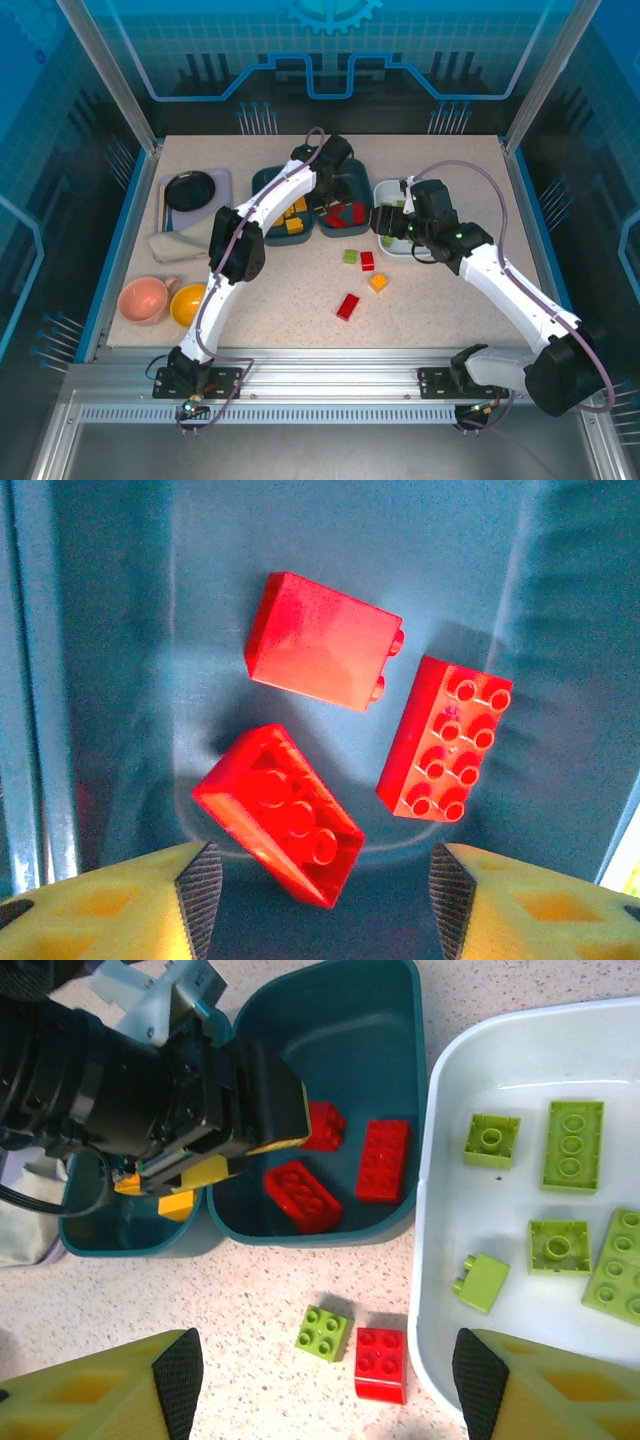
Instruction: Sort the legos into containers by color
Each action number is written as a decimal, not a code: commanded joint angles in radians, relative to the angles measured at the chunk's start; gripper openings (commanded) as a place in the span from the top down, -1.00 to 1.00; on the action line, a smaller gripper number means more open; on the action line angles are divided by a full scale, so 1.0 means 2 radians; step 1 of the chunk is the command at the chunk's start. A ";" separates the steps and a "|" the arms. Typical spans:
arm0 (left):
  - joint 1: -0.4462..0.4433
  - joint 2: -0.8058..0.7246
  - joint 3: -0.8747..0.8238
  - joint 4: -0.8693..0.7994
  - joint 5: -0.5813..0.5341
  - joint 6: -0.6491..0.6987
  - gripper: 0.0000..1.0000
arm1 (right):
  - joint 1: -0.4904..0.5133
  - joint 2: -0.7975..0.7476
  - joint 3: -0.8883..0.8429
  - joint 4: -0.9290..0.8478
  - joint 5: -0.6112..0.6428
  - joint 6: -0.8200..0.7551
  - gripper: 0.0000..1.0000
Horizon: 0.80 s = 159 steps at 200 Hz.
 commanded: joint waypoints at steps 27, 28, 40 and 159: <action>-0.040 -0.112 -0.066 0.014 0.047 0.026 -0.33 | -0.008 -0.042 0.007 -0.104 0.019 -0.021 -0.37; -0.042 -0.114 -0.070 0.015 0.049 0.028 -0.33 | -0.008 -0.043 0.008 -0.108 0.019 -0.021 -0.37; -0.058 -0.129 -0.104 0.019 0.063 0.038 -0.37 | -0.008 -0.056 0.009 -0.145 0.017 -0.017 -0.36; -0.161 -0.078 -0.201 0.072 0.130 -0.037 -0.79 | -0.004 -0.212 -0.046 -0.283 -0.036 0.031 -0.37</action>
